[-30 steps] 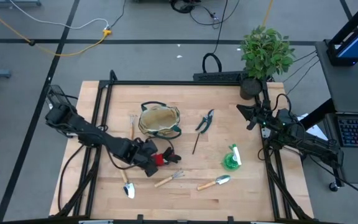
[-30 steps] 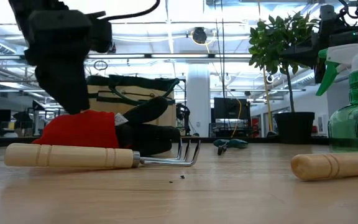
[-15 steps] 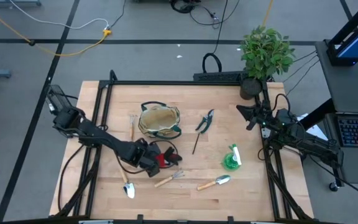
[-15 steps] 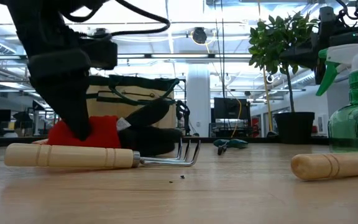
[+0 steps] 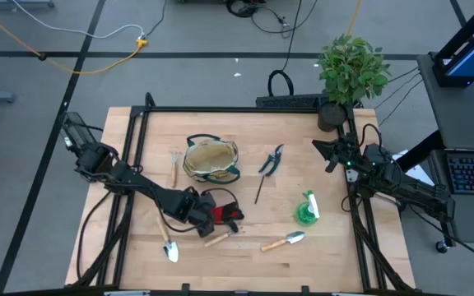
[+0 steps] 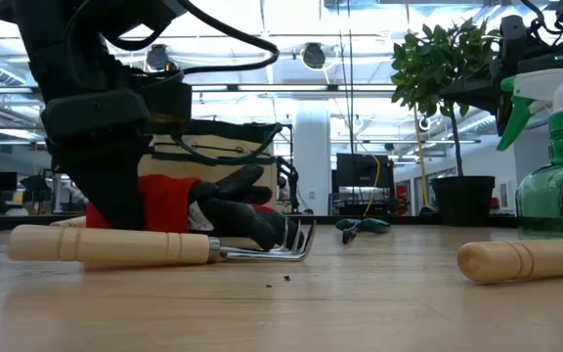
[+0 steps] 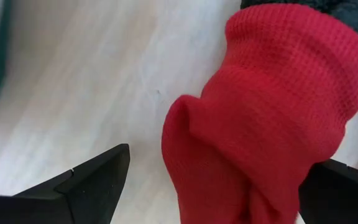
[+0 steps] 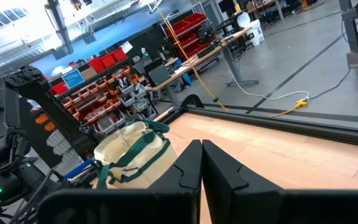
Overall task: Pick & Place Garden tools in Gardening bag
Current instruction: Put the red gloves into the gardening bag
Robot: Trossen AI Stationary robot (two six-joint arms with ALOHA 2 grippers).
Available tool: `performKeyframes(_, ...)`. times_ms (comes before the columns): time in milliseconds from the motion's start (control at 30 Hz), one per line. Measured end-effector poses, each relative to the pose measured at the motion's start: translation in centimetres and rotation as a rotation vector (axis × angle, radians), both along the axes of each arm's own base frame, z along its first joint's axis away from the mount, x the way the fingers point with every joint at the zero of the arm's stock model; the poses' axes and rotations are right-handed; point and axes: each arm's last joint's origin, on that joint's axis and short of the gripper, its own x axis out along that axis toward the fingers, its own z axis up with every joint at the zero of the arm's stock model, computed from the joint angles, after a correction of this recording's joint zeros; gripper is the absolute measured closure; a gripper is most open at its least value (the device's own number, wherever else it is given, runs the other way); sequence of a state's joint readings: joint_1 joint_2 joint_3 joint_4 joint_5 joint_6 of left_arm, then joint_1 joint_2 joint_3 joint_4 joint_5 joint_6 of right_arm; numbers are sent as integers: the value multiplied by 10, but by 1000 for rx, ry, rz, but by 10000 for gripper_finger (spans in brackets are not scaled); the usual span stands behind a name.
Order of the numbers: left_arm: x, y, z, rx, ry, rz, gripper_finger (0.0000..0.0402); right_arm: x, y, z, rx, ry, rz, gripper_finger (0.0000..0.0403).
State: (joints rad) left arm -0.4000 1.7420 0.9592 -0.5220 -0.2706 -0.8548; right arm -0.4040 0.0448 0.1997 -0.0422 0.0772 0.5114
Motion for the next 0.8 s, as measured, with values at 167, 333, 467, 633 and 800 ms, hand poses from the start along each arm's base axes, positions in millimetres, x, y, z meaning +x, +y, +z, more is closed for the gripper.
performKeyframes(167, 0, 0, 0, 29, -4, -21, 5, 0, 0, 0, 0, 0, 0, 399)
performKeyframes(333, 0, 0, 0, 26, 1, -25, 18, 0, 0, 0, 0, 0, 0, 399)
performKeyframes(467, -1, 0, 0, 17, 8, -28, 77, 0, 0, 0, -2, 1, 0, 399)
performKeyframes(633, -1, 0, 0, 9, 8, -16, 184, 0, 0, 0, -2, 1, 0, 399)
performKeyframes(800, -1, 0, 0, 0, 4, 11, 296, 0, 0, 0, -2, 1, 0, 399)
